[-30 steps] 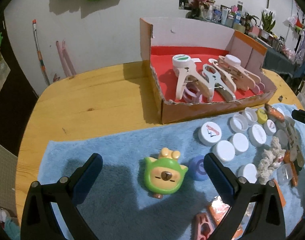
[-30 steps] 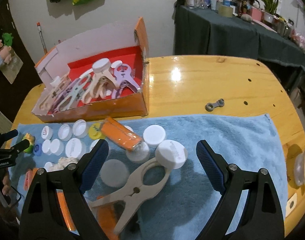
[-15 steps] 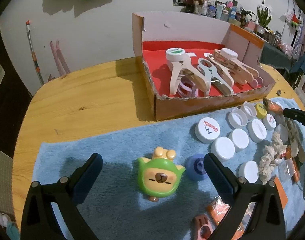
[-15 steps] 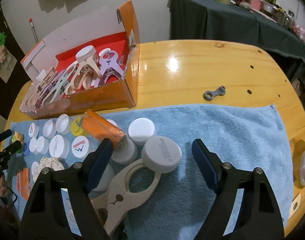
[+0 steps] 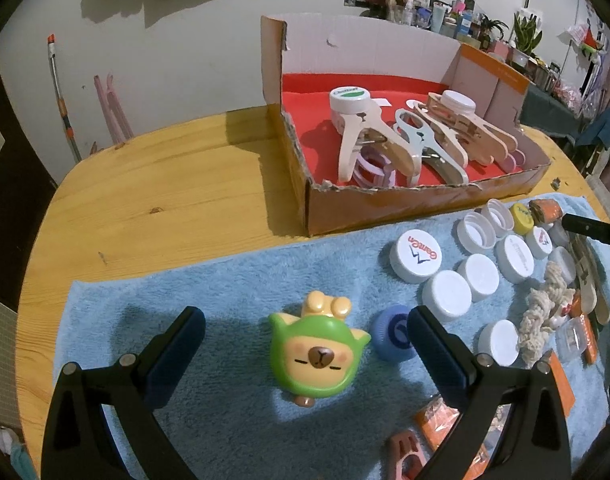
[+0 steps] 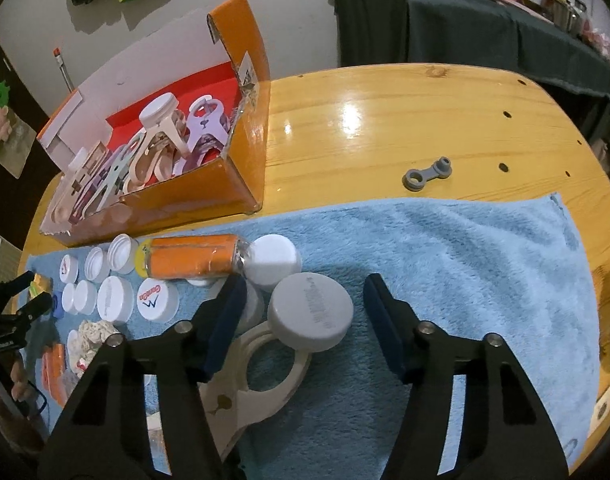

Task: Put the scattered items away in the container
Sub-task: 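Close right gripper on large white cap while left gripper approaches green owl toy, then close left gripper around the green owl toy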

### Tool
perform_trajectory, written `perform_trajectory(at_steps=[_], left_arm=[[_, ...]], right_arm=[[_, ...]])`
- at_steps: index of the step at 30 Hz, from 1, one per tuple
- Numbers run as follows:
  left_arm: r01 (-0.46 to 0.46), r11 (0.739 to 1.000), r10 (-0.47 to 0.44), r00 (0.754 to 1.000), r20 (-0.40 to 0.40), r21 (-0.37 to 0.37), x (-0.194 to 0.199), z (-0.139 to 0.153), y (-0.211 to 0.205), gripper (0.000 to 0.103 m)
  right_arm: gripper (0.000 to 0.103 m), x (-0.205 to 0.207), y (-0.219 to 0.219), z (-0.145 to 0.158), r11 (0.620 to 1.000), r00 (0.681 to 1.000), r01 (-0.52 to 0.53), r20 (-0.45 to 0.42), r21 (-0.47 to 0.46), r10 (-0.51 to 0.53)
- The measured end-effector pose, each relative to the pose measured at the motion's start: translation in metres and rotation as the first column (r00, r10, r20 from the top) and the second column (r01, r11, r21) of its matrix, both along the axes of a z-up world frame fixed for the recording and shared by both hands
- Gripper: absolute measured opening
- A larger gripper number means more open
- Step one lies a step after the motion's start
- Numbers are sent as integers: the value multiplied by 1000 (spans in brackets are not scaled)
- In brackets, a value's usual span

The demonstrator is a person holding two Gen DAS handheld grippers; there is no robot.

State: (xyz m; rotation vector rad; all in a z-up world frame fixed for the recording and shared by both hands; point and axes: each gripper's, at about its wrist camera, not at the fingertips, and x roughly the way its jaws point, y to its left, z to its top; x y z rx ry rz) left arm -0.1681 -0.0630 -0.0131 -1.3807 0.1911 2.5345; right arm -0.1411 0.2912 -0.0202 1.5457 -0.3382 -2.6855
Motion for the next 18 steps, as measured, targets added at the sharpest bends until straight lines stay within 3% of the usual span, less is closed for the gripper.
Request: perform_trajectory(at_steps=[13, 18], left_arm=[[0, 1000, 0, 1000, 6, -8, 1, -4, 4, 97], [-11, 1000, 11, 1000, 3, 0, 2, -3, 3, 91]], right_arm=[[43, 6, 2, 2, 1000, 1000, 5, 7, -27, -5], [39, 8, 0, 2, 999, 1000, 3, 2, -37, -3]])
